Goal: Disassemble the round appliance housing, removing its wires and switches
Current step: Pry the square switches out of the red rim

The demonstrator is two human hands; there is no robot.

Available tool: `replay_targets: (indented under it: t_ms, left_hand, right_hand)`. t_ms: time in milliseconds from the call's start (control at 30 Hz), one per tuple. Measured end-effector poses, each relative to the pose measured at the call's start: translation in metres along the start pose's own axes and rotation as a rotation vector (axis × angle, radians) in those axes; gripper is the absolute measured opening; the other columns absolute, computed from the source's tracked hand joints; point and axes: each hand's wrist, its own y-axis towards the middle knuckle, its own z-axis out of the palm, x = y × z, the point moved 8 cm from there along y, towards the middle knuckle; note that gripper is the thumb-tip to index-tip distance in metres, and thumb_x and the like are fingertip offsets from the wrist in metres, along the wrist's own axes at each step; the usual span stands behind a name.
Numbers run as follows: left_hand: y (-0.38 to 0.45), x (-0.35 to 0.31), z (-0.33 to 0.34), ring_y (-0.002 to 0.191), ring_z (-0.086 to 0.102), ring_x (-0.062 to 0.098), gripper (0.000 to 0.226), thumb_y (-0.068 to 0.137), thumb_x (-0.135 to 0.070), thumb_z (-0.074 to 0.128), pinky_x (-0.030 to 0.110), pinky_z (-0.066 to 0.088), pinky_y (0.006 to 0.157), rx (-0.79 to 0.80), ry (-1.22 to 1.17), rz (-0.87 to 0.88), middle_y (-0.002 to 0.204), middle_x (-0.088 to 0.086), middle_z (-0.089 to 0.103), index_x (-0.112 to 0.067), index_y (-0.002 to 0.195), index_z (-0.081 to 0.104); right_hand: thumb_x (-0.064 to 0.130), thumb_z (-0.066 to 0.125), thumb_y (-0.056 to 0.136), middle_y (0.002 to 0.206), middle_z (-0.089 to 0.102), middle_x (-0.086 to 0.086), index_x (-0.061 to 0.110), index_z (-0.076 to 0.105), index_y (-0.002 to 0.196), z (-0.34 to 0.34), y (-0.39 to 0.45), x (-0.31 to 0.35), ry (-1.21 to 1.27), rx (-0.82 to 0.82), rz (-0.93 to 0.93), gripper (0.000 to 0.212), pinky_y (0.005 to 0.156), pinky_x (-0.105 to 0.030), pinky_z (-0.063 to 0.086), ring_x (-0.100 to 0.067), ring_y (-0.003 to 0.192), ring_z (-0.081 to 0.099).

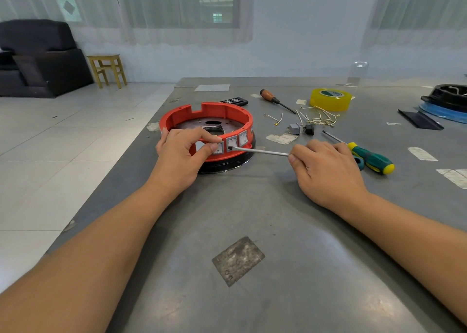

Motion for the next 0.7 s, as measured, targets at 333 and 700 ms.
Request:
replay_targets:
  t_ms: [333, 700]
  left_hand:
    - [0.0, 0.002, 0.001, 0.111, 0.041, 0.006, 0.014, 0.1, -0.031, 0.069, 0.059, 0.015, 0.124, 0.005, 0.019, -0.024, 0.095, -0.026, 0.06, -0.045, 0.103, 0.069]
    - [0.004, 0.004, 0.006, 0.12, 0.039, 0.01, 0.014, 0.103, -0.035, 0.064, 0.052, 0.004, 0.126, 0.088, 0.069, -0.068, 0.105, -0.014, 0.058, -0.049, 0.102, 0.062]
  right_hand:
    - [0.049, 0.029, 0.105, 0.085, 0.054, 0.004, 0.03, 0.057, 0.097, 0.003, -0.002, 0.01, -0.068, 0.065, -0.017, 0.035, 0.082, -0.039, 0.038, -0.021, 0.083, 0.055]
    - [0.056, 0.022, 0.103, 0.092, 0.057, 0.003, 0.029, 0.056, 0.096, 0.016, 0.016, 0.012, -0.017, 0.093, -0.062, 0.044, 0.088, -0.042, 0.037, -0.022, 0.091, 0.056]
